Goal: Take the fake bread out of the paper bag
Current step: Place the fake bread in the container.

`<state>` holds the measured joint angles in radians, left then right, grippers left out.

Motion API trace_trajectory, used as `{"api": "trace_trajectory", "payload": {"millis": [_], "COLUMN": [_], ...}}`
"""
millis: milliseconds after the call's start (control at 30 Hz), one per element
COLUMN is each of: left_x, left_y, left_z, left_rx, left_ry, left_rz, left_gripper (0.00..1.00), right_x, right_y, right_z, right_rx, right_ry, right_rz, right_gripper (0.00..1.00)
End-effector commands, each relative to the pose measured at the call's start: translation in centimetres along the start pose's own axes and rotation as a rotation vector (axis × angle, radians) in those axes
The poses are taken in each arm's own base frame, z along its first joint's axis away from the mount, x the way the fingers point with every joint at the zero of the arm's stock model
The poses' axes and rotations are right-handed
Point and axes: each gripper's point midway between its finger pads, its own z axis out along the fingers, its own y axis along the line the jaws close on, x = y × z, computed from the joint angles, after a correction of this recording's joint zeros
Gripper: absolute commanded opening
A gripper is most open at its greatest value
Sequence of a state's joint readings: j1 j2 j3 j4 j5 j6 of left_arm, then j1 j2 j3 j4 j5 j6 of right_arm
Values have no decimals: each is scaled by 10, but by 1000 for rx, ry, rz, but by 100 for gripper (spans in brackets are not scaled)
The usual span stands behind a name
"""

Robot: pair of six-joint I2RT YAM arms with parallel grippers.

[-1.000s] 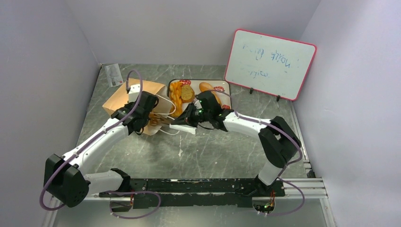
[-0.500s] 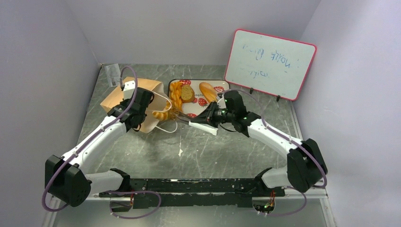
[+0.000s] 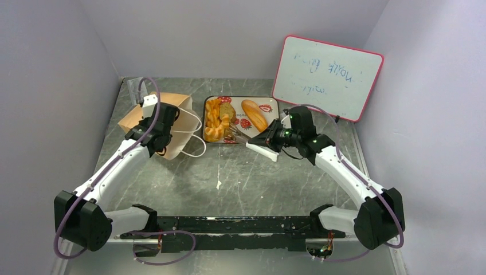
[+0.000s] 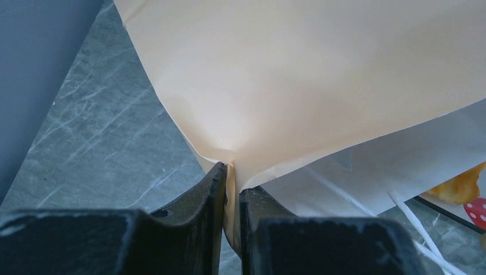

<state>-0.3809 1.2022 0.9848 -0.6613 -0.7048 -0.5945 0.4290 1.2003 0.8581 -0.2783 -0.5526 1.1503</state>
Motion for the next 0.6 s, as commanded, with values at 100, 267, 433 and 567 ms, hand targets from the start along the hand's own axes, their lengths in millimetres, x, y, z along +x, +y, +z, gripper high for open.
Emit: {"api": "trace_trajectory", "payload": {"millis": [100, 267, 433, 567], "left_x": [-19, -19, -23, -25], "left_y": [-1, -2, -2, -3], "left_z": [-2, -6, -13, -18], "left_rx": [49, 84, 126, 156], "left_ry": [-57, -69, -91, -106], "left_rz": [-44, -35, -27, -24], "left_gripper": [7, 7, 7, 7], "right_x": [-20, -33, -45, -56], "right_y": [1, -18, -33, -38], "right_z": [-7, 10, 26, 36], "right_rx": [41, 102, 144, 151], "right_ry": [-63, -75, -82, -99], "right_rz": [-55, -40, -23, -2], "right_gripper": [0, 0, 0, 7]}}
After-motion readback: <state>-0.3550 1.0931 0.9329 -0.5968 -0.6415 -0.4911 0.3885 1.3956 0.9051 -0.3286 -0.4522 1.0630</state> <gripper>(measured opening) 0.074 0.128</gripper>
